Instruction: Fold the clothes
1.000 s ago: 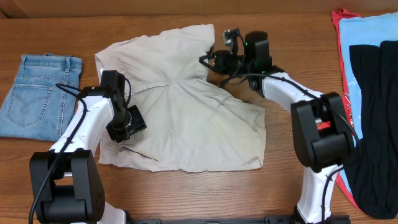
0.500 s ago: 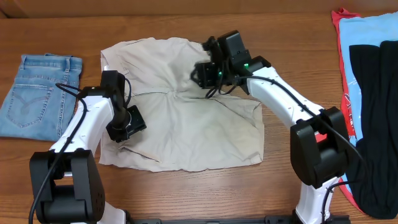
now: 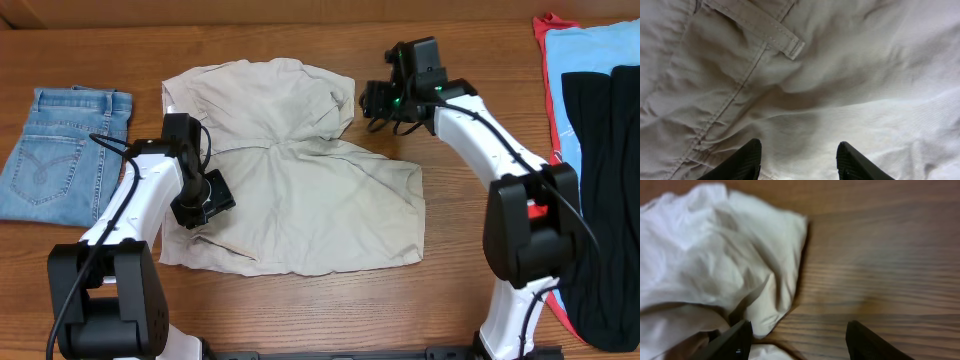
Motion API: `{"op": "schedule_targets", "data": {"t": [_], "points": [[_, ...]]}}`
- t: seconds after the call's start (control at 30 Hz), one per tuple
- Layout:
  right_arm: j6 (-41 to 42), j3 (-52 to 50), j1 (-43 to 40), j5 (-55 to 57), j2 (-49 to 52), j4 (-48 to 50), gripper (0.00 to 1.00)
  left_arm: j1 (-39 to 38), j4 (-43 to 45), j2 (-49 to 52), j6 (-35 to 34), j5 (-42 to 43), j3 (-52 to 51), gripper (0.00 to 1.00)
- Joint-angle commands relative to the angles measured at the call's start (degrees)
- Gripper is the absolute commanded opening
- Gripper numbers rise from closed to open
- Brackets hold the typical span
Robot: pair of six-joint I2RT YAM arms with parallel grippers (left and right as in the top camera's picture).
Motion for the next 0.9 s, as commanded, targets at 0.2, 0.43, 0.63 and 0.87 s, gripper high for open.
{"op": "schedule_targets", "data": {"t": [0.2,0.43,0.63,0.87], "points": [[-3.1,0.1,3.8,-9.6,9.8,7.0,0.70,-0.4,-0.2,0.5,0.2,-0.6,-0.2,0.52],[-3.0,0.1,4.5,-9.6,13.2,13.2,0.34,-0.4,-0.2,0.5,0.2,-0.6,-0.2,0.52],[-2.8,0.3,2.0,-0.7,10.3,8.0,0.04,-0.4,-0.2,0.5,0.2,-0.6,-0.2,0.52],[-3.2,7.1,-7.6,15.2,-1.2,0.1,0.07,-0.4,-0.1,0.5,0.2,-0.6,-0.2,0.53]]}}
